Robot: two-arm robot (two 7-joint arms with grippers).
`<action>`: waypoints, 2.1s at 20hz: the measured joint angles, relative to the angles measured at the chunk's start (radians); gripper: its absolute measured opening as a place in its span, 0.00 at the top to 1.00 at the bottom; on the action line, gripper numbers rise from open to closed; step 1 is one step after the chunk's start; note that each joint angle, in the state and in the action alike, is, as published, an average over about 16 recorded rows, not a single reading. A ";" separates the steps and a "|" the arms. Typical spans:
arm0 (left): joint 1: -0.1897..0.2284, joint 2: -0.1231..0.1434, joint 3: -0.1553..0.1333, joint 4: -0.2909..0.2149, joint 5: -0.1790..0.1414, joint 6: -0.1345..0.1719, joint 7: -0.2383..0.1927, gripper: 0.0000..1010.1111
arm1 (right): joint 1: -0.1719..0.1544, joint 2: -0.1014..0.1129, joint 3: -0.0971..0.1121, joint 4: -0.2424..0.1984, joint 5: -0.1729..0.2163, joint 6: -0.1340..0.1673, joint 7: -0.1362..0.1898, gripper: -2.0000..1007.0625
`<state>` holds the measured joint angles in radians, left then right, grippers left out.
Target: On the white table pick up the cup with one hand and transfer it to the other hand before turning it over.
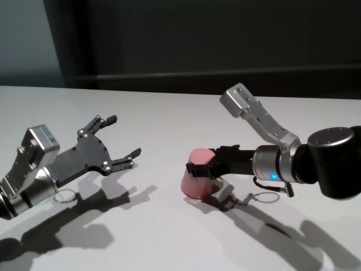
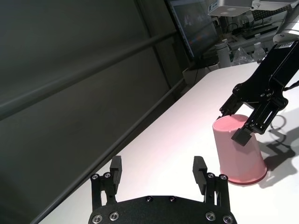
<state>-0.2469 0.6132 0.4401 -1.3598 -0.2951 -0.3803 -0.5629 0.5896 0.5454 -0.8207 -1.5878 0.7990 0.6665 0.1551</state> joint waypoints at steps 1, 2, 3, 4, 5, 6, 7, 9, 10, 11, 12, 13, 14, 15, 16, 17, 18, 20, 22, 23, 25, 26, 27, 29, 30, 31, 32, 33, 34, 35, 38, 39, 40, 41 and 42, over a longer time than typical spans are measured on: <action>0.000 0.000 0.000 0.000 0.000 0.000 0.000 0.01 | -0.001 -0.001 0.001 0.001 -0.001 0.002 0.001 0.27; 0.000 0.000 0.000 0.000 0.000 0.000 0.000 0.01 | -0.002 -0.002 0.002 0.002 -0.002 0.004 0.001 0.27; 0.000 0.000 0.000 0.000 0.000 0.000 0.000 0.01 | -0.003 -0.002 0.003 0.002 -0.002 0.006 0.002 0.27; 0.000 0.000 0.000 0.000 0.000 0.000 0.000 0.01 | -0.004 -0.003 0.004 0.003 -0.002 0.008 0.002 0.27; 0.000 0.000 0.000 0.000 0.000 0.000 0.000 0.01 | -0.004 -0.004 0.005 0.003 -0.003 0.009 0.002 0.27; 0.000 0.000 0.000 0.000 0.000 0.000 0.000 0.01 | -0.005 -0.004 0.006 0.004 -0.003 0.011 0.003 0.27; 0.000 0.000 0.000 0.000 0.000 0.000 0.000 0.01 | -0.006 -0.005 0.007 0.004 -0.002 0.012 0.003 0.27; 0.000 0.000 0.000 0.000 0.000 0.000 0.000 0.01 | -0.007 -0.006 0.009 0.005 -0.002 0.015 0.003 0.27; 0.000 0.000 0.000 0.000 0.000 0.000 0.000 0.01 | -0.007 -0.007 0.009 0.006 -0.002 0.016 0.002 0.26; 0.000 0.000 0.000 0.000 0.000 0.000 0.000 0.01 | -0.007 -0.007 0.010 0.006 -0.001 0.016 0.002 0.26; 0.000 0.000 0.000 0.000 0.000 0.000 0.000 0.01 | -0.007 -0.007 0.010 0.006 -0.001 0.017 0.002 0.25; 0.000 0.000 0.000 0.000 0.000 0.000 0.000 0.01 | -0.007 -0.007 0.010 0.006 -0.001 0.017 0.002 0.24; 0.000 0.000 0.000 0.000 0.000 0.000 0.000 0.01 | -0.007 -0.007 0.010 0.006 -0.001 0.017 0.002 0.23; 0.000 0.000 0.000 0.000 0.000 0.000 0.000 0.01 | -0.007 -0.007 0.009 0.006 0.000 0.017 0.002 0.22; 0.000 0.000 0.000 0.000 0.000 0.000 0.000 0.01 | -0.007 -0.006 0.009 0.006 0.000 0.017 0.002 0.21; 0.000 0.000 0.000 0.000 0.000 0.000 0.000 0.01 | -0.008 -0.006 0.009 0.006 0.000 0.017 0.002 0.19; 0.000 0.000 0.000 0.000 0.000 0.000 0.000 0.01 | -0.008 -0.006 0.009 0.006 0.000 0.016 0.002 0.18; 0.000 0.000 0.000 0.000 0.000 0.000 0.000 0.01 | -0.008 -0.006 0.008 0.006 0.000 0.016 0.001 0.14; 0.000 0.000 0.000 0.000 0.000 0.000 0.000 0.01 | -0.008 -0.005 0.008 0.007 0.000 0.016 0.001 0.11; 0.000 0.000 0.000 0.000 0.000 0.000 0.000 0.01 | -0.008 -0.005 0.008 0.007 0.001 0.016 0.001 0.09; 0.000 0.000 0.000 0.000 0.000 0.000 0.000 0.01 | -0.008 -0.005 0.008 0.007 0.001 0.015 0.001 0.06; 0.000 0.000 0.000 0.000 0.000 0.000 0.000 0.01 | -0.008 -0.005 0.007 0.007 0.001 0.015 0.001 0.05; 0.000 0.000 0.000 0.000 0.000 0.000 0.000 0.01 | -0.008 -0.005 0.007 0.006 0.001 0.015 0.001 0.04; 0.000 0.000 0.000 0.000 0.000 0.000 0.000 0.01 | -0.008 -0.005 0.007 0.006 0.001 0.014 0.001 0.02; 0.000 0.000 0.000 0.000 0.000 0.000 0.000 0.01 | -0.007 -0.005 0.007 0.006 0.001 0.014 0.001 0.02; 0.000 0.000 0.000 0.000 0.000 0.000 0.000 0.01 | -0.008 -0.005 0.007 0.006 0.001 0.013 0.001 0.01; 0.000 0.000 0.000 0.000 0.000 0.000 0.000 0.01 | -0.008 -0.005 0.008 0.006 0.001 0.013 0.000 0.01; 0.000 0.000 0.000 0.000 0.000 0.000 0.000 0.01 | -0.008 -0.005 0.009 0.006 0.001 0.012 0.000 0.01; 0.000 0.000 0.000 0.000 0.000 0.000 0.000 0.01 | -0.009 -0.005 0.010 0.005 0.000 0.012 -0.001 0.01; 0.000 0.000 0.000 0.000 0.000 0.000 0.000 0.01 | -0.010 -0.006 0.011 0.005 0.000 0.011 -0.002 0.01; 0.000 0.000 0.000 0.000 0.000 0.000 0.000 0.01 | -0.013 -0.007 0.017 0.001 -0.003 0.009 -0.005 0.01; 0.000 0.000 0.000 0.000 0.000 0.000 0.000 0.01 | -0.014 -0.007 0.020 0.000 -0.004 0.008 -0.007 0.01; 0.000 0.000 0.000 0.000 0.000 0.000 0.000 0.01 | -0.016 -0.007 0.023 -0.002 -0.006 0.007 -0.009 0.01; 0.000 0.000 0.000 0.000 0.000 0.000 0.000 0.01 | -0.017 -0.008 0.026 -0.004 -0.007 0.006 -0.010 0.01; 0.000 0.000 0.000 0.000 0.000 0.000 0.000 0.01 | -0.019 -0.008 0.030 -0.007 -0.009 0.005 -0.012 0.01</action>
<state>-0.2469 0.6132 0.4401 -1.3598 -0.2951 -0.3803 -0.5629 0.5704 0.5375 -0.7903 -1.5943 0.7897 0.6712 0.1427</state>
